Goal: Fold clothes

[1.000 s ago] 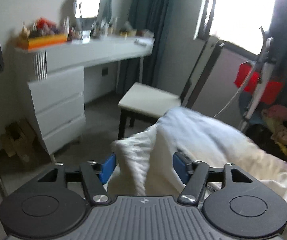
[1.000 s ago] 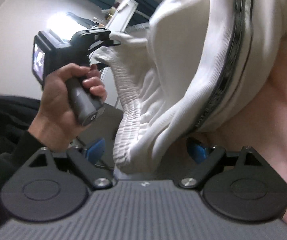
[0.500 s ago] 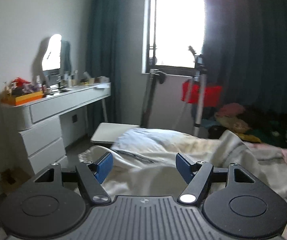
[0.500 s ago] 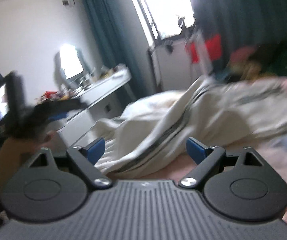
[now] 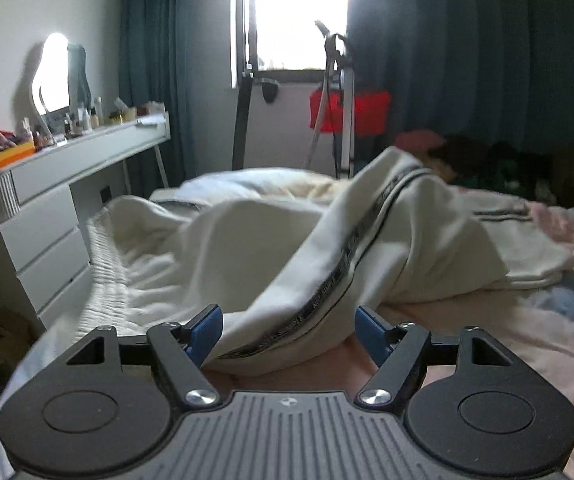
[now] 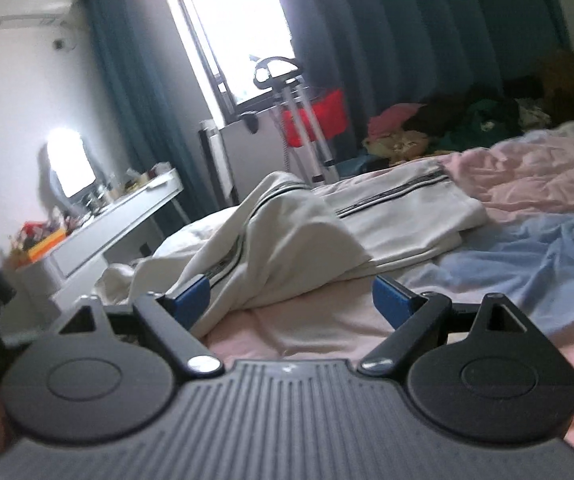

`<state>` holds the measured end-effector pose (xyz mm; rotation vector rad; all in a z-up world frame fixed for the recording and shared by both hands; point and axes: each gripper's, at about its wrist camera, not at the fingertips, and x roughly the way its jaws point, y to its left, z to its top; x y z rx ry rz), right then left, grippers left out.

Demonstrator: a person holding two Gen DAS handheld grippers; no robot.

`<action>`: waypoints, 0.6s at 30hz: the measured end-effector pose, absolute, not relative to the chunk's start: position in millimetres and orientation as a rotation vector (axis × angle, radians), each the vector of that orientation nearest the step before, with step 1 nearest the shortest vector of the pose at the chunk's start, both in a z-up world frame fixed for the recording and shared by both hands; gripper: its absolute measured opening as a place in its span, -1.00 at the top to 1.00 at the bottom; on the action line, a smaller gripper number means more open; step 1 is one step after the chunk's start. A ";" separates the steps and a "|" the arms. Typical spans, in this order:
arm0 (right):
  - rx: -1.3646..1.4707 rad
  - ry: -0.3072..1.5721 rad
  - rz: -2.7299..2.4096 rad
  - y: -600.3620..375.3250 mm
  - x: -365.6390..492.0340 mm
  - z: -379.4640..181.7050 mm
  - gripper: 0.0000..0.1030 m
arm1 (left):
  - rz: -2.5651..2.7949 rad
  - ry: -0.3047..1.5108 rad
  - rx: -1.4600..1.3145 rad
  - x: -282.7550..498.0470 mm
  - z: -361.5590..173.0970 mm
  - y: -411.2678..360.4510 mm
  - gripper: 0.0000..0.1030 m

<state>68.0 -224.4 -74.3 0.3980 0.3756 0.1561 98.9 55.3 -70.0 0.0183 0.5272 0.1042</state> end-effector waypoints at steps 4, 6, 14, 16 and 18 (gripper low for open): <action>0.477 0.387 0.138 -243.9 76.0 -79.8 -0.74 | 0.162 0.512 0.056 148.7 -74.3 53.0 -0.49; 0.515 0.398 0.106 -252.0 81.4 -85.1 -0.74 | 0.166 0.497 0.086 182.0 -74.3 48.1 -0.50; 0.610 0.436 0.050 -274.6 124.8 -111.1 -0.74 | 0.123 0.535 0.014 329.4 -72.1 14.2 -0.51; 0.615 0.445 0.034 -279.9 137.7 -118.8 -0.74 | 0.109 0.546 -0.046 363.8 -69.0 4.9 -0.51; 0.619 0.462 0.007 -285.7 150.1 -128.9 -0.74 | 0.096 0.554 -0.100 397.2 -66.0 -4.2 -0.51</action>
